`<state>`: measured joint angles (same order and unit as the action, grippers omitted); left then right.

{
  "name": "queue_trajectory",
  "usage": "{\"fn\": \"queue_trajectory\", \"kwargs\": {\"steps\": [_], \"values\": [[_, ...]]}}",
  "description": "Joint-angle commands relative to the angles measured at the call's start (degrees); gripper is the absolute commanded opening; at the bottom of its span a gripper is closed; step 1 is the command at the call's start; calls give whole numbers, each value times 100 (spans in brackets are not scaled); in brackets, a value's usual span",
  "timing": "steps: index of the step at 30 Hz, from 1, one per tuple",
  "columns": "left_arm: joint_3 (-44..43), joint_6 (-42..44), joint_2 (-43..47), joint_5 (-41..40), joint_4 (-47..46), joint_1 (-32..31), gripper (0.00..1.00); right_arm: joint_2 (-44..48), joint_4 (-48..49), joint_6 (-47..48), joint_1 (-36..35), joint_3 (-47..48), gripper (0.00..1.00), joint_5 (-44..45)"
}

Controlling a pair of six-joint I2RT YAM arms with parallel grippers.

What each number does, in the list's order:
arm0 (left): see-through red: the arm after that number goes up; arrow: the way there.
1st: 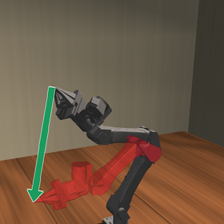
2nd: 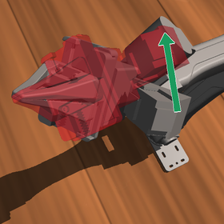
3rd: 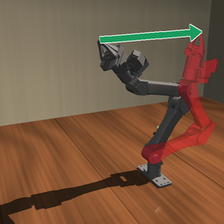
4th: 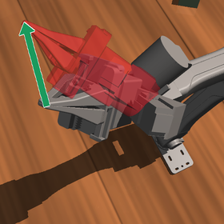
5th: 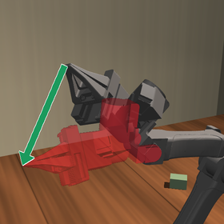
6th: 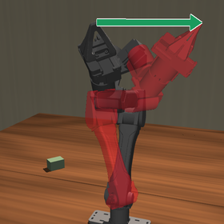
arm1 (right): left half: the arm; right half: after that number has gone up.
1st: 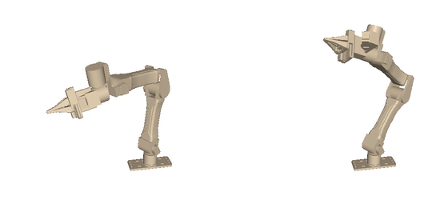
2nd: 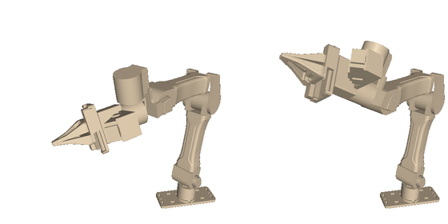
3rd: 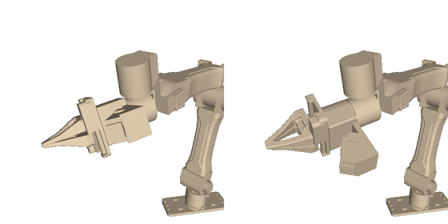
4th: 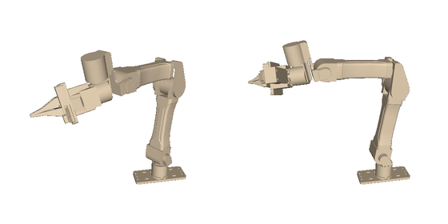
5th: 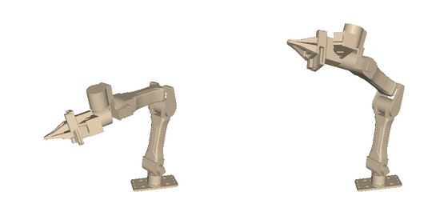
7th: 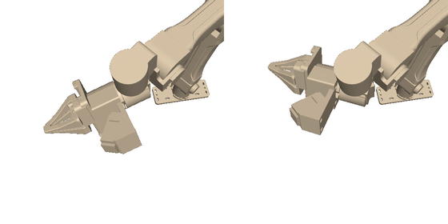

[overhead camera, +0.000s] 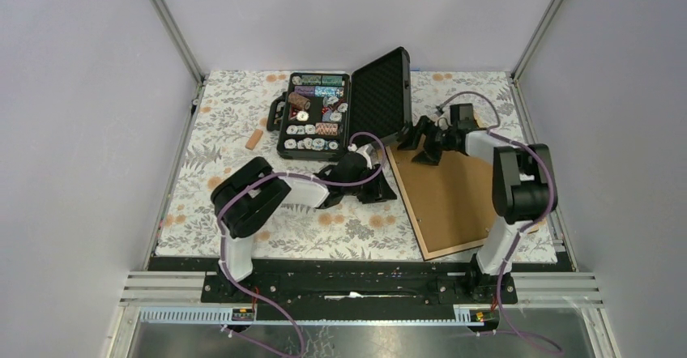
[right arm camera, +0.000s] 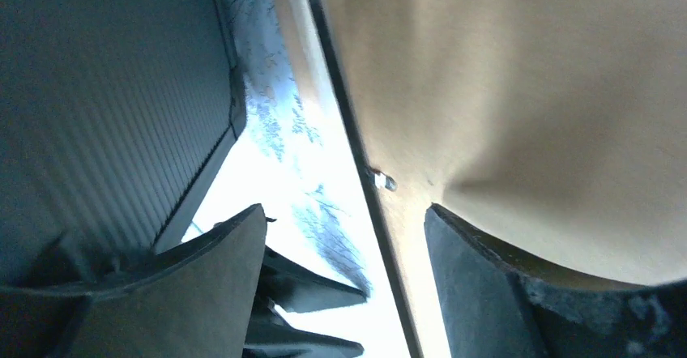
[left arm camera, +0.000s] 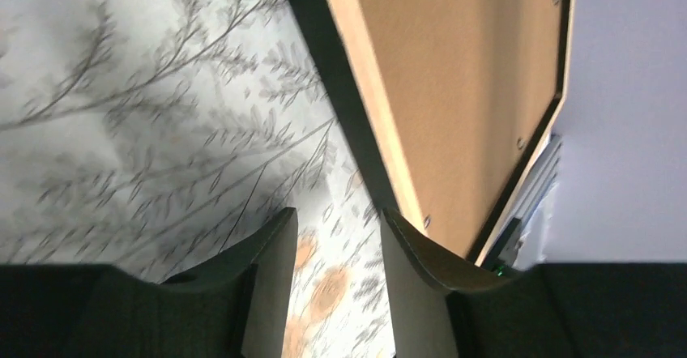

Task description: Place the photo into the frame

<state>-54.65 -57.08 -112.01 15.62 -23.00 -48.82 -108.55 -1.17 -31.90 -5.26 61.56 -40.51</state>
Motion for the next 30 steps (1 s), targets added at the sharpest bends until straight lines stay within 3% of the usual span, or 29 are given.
{"fn": "queue_trajectory", "kwargs": {"steps": [1, 6, 10, 15, 18, 20, 24, 30], "values": [[399, 688, 844, -32, 574, 23, 49, 1052, -1433, 814, 235, -43, 83, 1285], [1000, 1039, 1936, 111, 913, 17, 57, 2195, -2095, 1166, 177, -493, 96, 2305], [1067, 1393, 3025, 125, 1612, 37, 62, 3063, -2871, 1324, -134, -626, 100, 3264], [571, 1939, 4490, 23, 2816, 152, 71, 3923, -3297, 1107, 60, -803, 100, 3062], [126, 2326, 5074, -168, 3567, 271, 76, 3809, -3661, 1346, 43, -677, 100, 2551], [-231, 2584, 5335, -355, 3931, 310, 79, 3558, -3868, 1304, -219, -597, 92, 2535], [-557, 3048, 5711, -781, 4261, 327, 83, 3035, -4001, 894, -1186, -478, 87, 3172], [-416, 3457, 5898, -1310, 4269, 333, 85, 2157, -3810, 202, -1847, -221, 68, 3444]]}}
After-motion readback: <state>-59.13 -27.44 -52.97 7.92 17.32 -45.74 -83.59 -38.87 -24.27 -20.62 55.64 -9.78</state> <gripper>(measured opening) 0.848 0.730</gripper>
